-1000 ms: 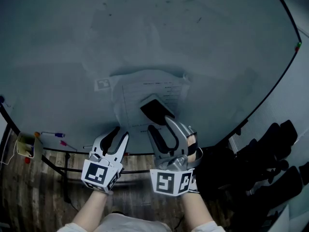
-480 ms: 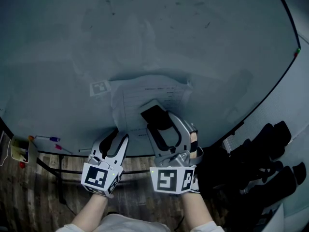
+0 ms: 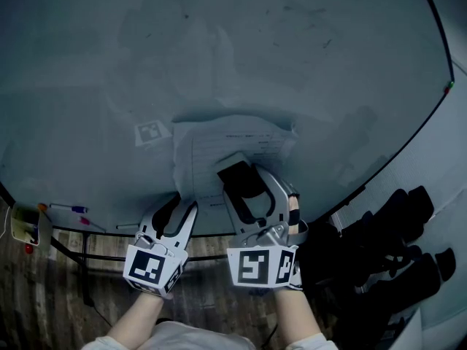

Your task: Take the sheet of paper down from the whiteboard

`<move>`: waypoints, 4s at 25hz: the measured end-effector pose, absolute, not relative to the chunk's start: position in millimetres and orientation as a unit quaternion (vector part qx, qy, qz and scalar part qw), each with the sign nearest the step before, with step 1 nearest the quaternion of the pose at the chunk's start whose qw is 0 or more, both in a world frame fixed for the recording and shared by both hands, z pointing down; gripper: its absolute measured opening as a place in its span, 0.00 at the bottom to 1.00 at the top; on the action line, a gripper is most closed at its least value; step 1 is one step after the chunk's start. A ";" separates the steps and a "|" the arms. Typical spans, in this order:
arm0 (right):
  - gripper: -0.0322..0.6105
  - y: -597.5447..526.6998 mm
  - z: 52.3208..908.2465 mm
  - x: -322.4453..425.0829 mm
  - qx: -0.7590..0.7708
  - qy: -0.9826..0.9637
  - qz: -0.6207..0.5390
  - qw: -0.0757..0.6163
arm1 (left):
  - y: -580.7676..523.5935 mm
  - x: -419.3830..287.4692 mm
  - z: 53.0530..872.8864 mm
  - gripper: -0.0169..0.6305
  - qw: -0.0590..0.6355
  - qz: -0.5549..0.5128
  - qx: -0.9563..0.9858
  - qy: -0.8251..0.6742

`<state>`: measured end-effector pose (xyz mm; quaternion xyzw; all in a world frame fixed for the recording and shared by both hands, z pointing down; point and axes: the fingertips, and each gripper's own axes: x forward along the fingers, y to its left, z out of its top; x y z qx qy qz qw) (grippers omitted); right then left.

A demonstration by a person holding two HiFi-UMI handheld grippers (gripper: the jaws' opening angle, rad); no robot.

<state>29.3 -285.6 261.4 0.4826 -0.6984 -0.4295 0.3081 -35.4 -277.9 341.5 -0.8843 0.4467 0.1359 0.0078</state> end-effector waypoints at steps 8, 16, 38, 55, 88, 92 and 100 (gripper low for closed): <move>0.47 -289.8 262.0 28.5 0.486 -0.698 -0.424 0.310 | -278.2 -30.2 335.9 0.22 0.003 0.149 -0.889 0.433; 0.47 -289.8 260.5 28.6 0.492 -0.696 -0.421 0.309 | -283.6 -28.7 335.4 0.12 0.000 0.145 -0.888 0.436; 0.46 -285.9 257.6 35.0 0.497 -0.684 -0.427 0.321 | -275.0 -24.9 337.0 0.05 -0.012 0.145 -0.893 0.426; 0.46 -287.6 260.3 57.4 0.510 -0.680 -0.409 0.332 | -270.9 -35.2 350.6 0.05 -0.047 0.150 -0.877 0.453; 0.46 -295.3 264.5 89.6 0.531 -0.672 -0.382 0.348 | -272.3 -51.2 361.1 0.05 -0.052 0.149 -0.861 0.484; 0.46 -294.4 262.3 92.6 0.537 -0.672 -0.376 0.345 | -272.1 -54.4 360.5 0.05 -0.059 0.152 -0.859 0.486; 0.46 -295.5 265.0 98.7 0.540 -0.669 -0.370 0.351 | -269.8 -59.1 362.5 0.05 -0.081 0.166 -0.856 0.483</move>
